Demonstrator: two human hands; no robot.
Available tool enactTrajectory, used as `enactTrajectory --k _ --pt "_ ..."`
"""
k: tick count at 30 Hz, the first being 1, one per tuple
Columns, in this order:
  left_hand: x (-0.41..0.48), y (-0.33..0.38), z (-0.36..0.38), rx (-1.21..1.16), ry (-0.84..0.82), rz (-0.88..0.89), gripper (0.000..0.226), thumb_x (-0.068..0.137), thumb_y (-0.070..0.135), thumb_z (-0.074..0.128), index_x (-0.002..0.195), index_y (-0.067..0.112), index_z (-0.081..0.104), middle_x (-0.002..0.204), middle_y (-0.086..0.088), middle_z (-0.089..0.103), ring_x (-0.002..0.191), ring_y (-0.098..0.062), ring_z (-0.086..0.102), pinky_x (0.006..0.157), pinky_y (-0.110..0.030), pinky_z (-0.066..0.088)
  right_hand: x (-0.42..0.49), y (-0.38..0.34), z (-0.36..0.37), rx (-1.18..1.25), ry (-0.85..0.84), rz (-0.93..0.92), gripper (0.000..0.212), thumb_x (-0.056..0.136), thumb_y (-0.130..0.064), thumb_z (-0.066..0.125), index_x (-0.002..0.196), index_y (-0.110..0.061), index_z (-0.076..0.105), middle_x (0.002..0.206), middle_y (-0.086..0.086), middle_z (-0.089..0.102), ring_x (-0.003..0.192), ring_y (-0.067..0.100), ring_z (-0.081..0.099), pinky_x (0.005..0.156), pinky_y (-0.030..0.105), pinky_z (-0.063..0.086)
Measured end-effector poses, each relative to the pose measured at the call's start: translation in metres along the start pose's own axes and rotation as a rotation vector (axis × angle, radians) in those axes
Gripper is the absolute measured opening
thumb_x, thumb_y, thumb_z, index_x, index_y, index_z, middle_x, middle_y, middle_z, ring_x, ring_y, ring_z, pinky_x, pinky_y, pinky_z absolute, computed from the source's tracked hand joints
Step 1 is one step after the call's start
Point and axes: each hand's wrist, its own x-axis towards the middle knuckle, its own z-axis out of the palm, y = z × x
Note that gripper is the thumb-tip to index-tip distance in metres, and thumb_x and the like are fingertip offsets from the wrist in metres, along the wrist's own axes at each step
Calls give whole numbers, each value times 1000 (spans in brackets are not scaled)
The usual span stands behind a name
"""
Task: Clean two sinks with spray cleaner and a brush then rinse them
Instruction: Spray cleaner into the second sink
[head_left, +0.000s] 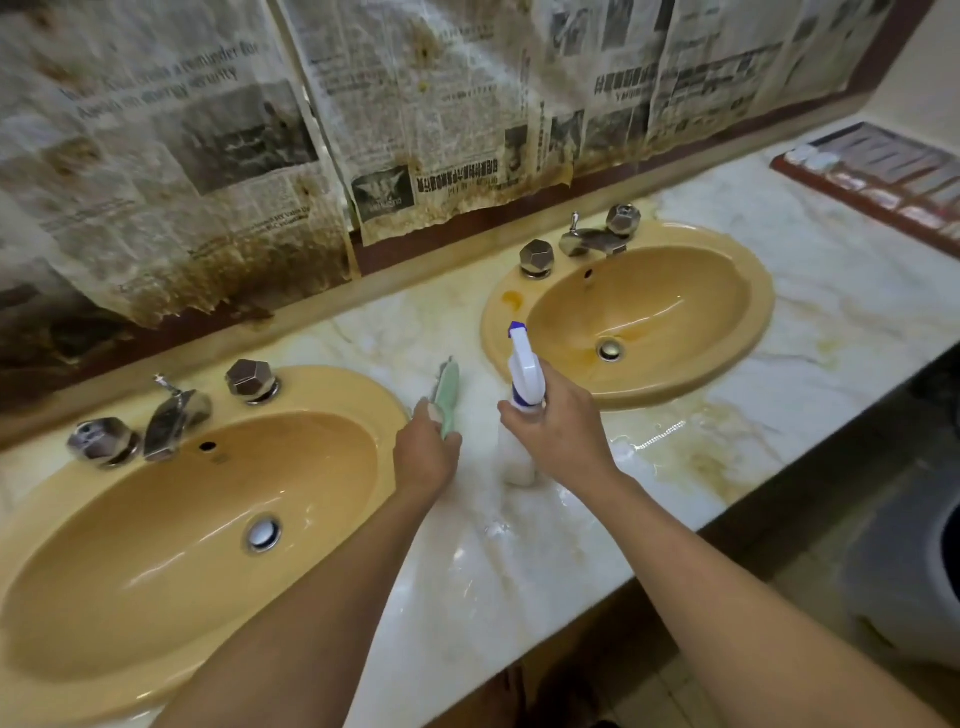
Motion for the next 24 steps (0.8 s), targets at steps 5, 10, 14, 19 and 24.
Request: enactTrajectory --k 5,10,14,19,24 --pt "2 28 -4 -203 -2 34 49 100 16 44 150 17 47 111 -3 65 98 -26 64 88 -45 55 -5 5 -25 44 130 88 23 79 -21 69 86 -33 51 67 -2 50 65 19 46 59 31 41" --pt "-1 86 23 -353 -112 98 51 103 13 32 151 23 45 113 -10 65 83 -22 64 73 -38 56 -4 19 -84 39 254 161 19 77 -22 70 87 -18 55 70 6 55 68 26 51 61 38 46" --pt "-15 139 66 -334 -197 171 47 99 22 39 143 25 55 114 -12 69 98 -31 64 85 -45 54 -3 41 -142 113 307 271 26 75 -22 72 96 -12 60 86 13 63 79 31 58 69 41 52" --pt "-33 211 130 -287 -266 358 51 93 10 58 141 26 59 113 10 62 94 -19 63 79 -38 53 5 86 -218 179 411 335 21 83 -17 67 104 -22 67 91 11 65 84 28 61 72 37 53" --pt "-48 283 197 -216 -286 421 42 96 13 55 133 29 65 83 6 65 66 -18 60 62 -42 53 22 143 -296 107 411 323 17 83 -19 71 96 -8 67 86 13 66 81 31 61 71 39 52"
